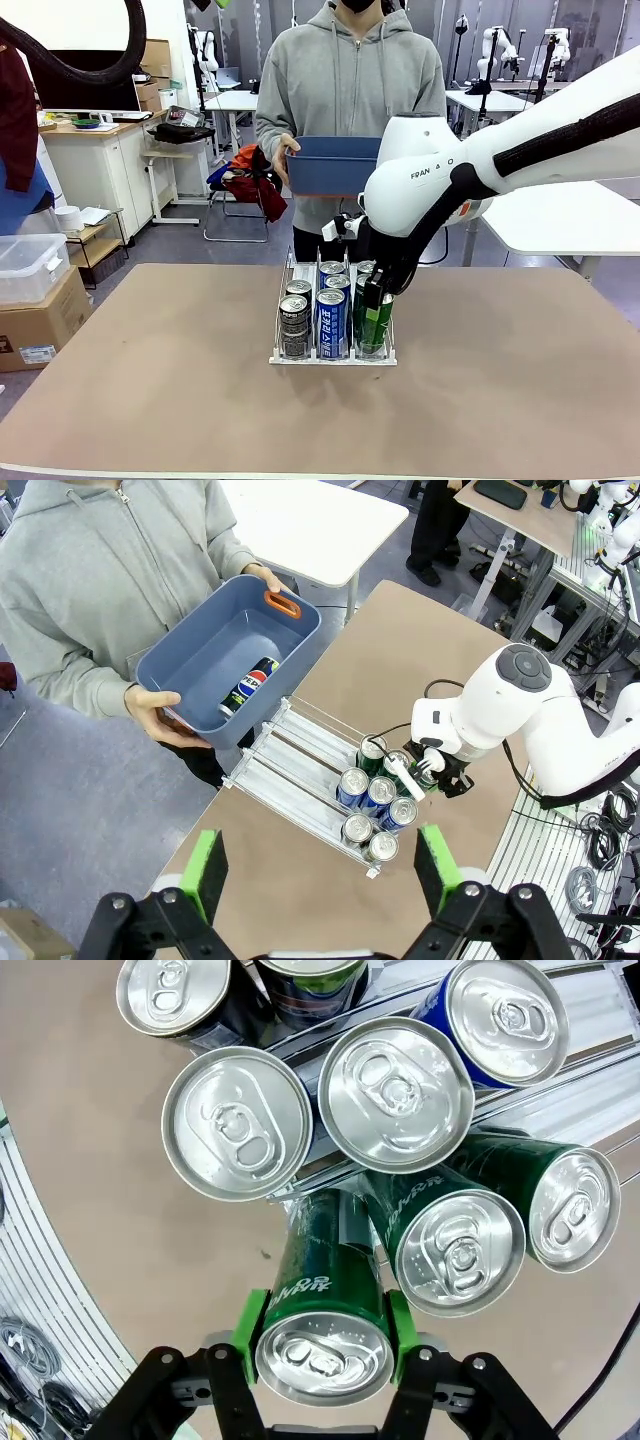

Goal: Fill the beverage cans into the dispenser.
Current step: Place the picked Sprite in the line of the Automatic Can Dispenser with the same cans, then pick up the Pepsi coke handed by the human.

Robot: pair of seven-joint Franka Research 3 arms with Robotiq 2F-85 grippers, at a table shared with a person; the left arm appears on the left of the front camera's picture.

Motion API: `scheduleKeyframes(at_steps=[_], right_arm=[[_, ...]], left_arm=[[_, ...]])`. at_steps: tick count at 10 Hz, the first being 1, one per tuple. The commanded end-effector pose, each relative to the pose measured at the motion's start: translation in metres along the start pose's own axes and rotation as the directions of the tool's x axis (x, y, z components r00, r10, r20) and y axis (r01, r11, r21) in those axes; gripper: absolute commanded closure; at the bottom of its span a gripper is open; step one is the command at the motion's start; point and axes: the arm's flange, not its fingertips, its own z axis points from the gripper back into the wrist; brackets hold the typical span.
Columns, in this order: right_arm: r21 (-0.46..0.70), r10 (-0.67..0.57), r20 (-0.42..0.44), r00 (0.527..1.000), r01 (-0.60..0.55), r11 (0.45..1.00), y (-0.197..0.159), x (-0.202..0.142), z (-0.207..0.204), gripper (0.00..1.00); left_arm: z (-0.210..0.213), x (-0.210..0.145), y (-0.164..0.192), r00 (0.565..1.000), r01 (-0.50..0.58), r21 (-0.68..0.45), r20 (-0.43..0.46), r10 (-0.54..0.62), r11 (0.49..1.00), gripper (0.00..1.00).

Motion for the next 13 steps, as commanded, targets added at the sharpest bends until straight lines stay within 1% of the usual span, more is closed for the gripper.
scheduleKeyframes(at_steps=[1,2,3,4,5,7,9,11,12,13], right_arm=[[0.000,0.000,0.000,1.000,0.000,1.000,0.000,0.000,0.000,0.42],[0.019,0.071,0.020,0.997,-0.072,0.997,0.001,0.000,-0.001,0.42],[0.056,0.091,0.027,0.996,-0.092,0.994,0.004,-0.001,-0.001,0.25],[0.046,0.093,0.028,0.995,-0.095,0.994,0.003,-0.004,0.002,0.23],[0.029,0.075,0.038,0.996,-0.076,0.997,0.005,-0.008,0.009,0.06],[-0.001,0.053,0.063,0.997,-0.053,0.999,0.009,-0.017,0.026,0.00],[-0.025,0.005,0.106,0.994,-0.003,1.000,0.014,-0.029,0.040,0.00],[-0.063,-0.074,0.185,0.980,0.087,0.994,0.018,-0.040,0.055,0.00],[-0.028,-0.093,0.234,0.968,0.102,0.994,0.021,-0.042,0.061,0.00],[-0.040,-0.020,0.129,0.991,0.025,0.999,0.012,-0.027,0.058,0.00]], left_arm=[[0.003,0.001,0.001,1.000,0.001,-0.006,-0.002,-0.001,1.000,0.00],[0.003,0.001,0.001,1.000,0.001,-0.006,-0.002,-0.001,1.000,0.00],[0.003,0.001,0.001,1.000,0.001,-0.006,-0.002,-0.001,1.000,0.00],[0.003,0.001,0.001,1.000,0.001,-0.006,-0.002,-0.001,1.000,0.00],[0.003,0.001,0.001,1.000,0.001,-0.006,-0.002,-0.001,1.000,0.00],[0.003,0.001,0.001,1.000,0.001,-0.006,-0.002,-0.001,1.000,0.00],[0.003,0.001,0.001,1.000,0.001,-0.006,-0.002,-0.001,1.000,0.00],[0.003,0.001,0.001,1.000,0.001,-0.006,-0.002,-0.001,1.000,0.00],[0.003,0.001,0.001,1.000,0.001,-0.006,-0.002,-0.001,1.000,0.00],[0.003,0.001,0.001,1.000,0.001,-0.006,-0.002,-0.001,1.000,0.00]])
